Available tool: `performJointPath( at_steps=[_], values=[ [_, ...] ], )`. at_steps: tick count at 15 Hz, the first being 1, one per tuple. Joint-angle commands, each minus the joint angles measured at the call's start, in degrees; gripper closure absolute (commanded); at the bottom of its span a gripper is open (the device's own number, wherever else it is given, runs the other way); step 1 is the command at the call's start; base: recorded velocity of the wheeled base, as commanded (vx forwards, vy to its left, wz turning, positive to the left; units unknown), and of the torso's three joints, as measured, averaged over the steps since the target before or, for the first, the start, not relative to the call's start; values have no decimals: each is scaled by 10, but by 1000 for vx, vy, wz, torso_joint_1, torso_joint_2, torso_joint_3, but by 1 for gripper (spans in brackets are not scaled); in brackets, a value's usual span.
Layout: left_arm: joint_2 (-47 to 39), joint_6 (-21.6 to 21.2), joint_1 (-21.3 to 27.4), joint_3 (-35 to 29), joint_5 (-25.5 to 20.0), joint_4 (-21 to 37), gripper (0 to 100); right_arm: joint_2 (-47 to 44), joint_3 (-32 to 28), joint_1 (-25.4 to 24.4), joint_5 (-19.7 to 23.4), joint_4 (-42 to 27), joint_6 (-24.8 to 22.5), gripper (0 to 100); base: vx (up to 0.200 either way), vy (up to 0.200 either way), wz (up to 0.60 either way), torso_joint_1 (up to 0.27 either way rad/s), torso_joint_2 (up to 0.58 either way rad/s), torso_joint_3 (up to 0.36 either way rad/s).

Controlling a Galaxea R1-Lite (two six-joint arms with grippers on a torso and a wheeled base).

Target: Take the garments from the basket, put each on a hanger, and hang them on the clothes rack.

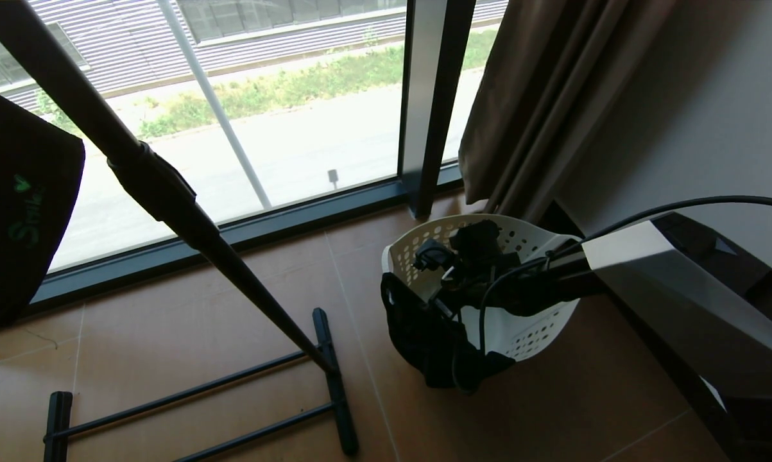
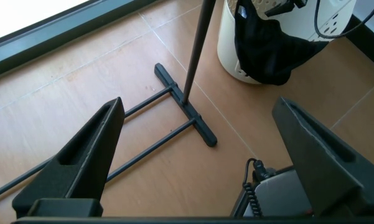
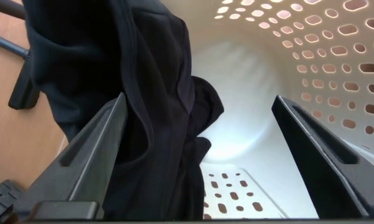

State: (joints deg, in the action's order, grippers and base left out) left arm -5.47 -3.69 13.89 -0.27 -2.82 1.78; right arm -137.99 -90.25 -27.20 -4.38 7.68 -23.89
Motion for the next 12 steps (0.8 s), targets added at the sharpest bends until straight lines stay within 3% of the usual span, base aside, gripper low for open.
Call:
performJointPath(
  at_steps=[1,12],
  values=[
    [0,0,0,0,0,1,0,-2,-2,-3,0,1,0,0,0,0,0,0,0,0],
    [-1,-2,0,0,1,1,0,-47,-44,-5,-3,-2,2,0,0,0,0,0,0,0]
  ],
)
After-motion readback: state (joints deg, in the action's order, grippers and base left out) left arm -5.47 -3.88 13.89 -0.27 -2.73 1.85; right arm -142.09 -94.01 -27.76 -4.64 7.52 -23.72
